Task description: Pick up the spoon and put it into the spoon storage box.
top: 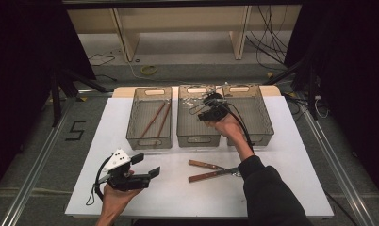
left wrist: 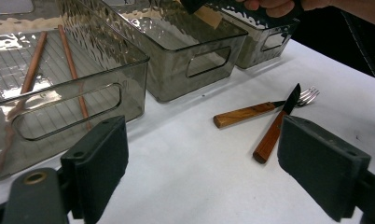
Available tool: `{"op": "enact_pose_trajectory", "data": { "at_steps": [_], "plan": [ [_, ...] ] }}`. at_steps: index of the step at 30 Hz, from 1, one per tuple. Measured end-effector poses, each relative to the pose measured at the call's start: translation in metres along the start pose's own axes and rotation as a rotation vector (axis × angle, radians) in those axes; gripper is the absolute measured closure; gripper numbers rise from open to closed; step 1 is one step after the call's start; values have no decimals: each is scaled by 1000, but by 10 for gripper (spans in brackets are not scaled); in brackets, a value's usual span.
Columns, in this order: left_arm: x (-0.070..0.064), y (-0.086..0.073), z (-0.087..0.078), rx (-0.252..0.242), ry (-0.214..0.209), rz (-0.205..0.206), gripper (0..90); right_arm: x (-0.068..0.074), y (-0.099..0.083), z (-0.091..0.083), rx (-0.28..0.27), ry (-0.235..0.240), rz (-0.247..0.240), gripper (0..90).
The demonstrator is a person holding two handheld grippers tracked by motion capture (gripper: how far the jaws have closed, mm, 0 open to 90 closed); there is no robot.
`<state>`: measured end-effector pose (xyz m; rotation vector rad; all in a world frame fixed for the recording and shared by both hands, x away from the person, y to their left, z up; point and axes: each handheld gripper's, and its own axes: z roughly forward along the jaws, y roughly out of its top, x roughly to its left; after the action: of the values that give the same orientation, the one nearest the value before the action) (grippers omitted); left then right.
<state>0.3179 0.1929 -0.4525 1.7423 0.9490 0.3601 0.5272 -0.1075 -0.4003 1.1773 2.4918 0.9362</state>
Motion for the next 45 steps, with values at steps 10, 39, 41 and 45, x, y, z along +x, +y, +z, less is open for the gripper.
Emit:
{"op": "enact_pose_trajectory", "data": {
  "at_steps": [10, 39, 41, 45],
  "plan": [
    [0, 0, 0, -2, -1, 2, 158, 3, -2, 8, 23, 1, 6, 775],
    [0, 0, -1, -2, 1, 2, 157, 23, -7, -11, -57, 108, -22, 501],
    [0, 0, -1, 0, 1, 3, 157, 29, -9, -18, -69, 122, -36, 494],
    [0, 0, -1, -1, 2, 2, 157, 39, -16, -26, -91, 137, -47, 473]
  ]
}}
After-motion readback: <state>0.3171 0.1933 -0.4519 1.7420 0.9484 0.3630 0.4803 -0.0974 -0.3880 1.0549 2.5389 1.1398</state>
